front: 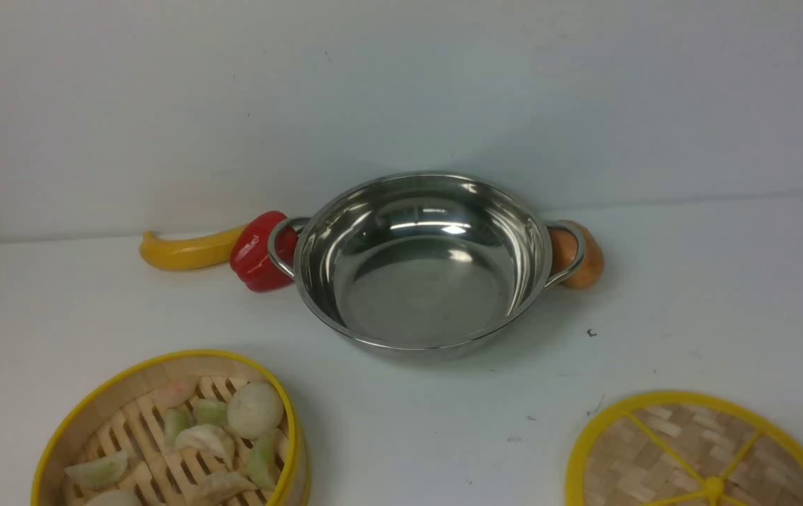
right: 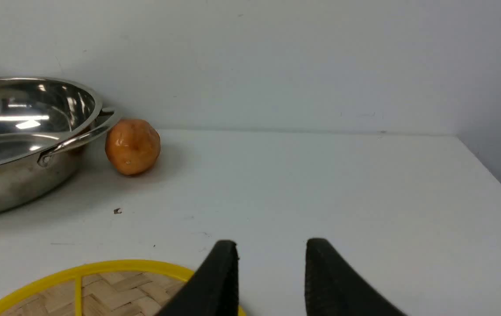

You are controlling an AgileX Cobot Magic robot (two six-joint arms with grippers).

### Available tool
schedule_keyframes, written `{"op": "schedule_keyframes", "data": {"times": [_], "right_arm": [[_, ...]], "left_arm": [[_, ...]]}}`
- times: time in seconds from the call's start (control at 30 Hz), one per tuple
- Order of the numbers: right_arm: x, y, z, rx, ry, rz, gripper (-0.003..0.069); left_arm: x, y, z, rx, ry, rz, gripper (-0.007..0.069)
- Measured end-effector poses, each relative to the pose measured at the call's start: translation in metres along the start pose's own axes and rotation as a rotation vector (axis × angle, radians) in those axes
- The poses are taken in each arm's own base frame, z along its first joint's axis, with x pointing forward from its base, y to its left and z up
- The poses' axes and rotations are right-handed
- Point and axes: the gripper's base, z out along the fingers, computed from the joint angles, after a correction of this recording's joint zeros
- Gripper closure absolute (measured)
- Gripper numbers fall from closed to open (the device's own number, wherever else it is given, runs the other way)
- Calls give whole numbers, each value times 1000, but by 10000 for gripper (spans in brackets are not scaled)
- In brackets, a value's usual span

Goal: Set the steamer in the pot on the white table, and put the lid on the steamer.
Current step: 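Grasp the rim of the steamer basket holding the buns with the left gripper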

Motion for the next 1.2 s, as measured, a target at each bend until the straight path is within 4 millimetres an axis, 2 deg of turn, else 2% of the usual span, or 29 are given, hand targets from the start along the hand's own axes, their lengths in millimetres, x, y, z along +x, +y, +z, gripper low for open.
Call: {"op": "schedule_keyframes", "data": {"times": [1.2], "right_arm": [[0, 2, 0, -38, 0, -3, 416]], "left_arm": [[0, 0, 0, 0, -4, -4, 383]]}}
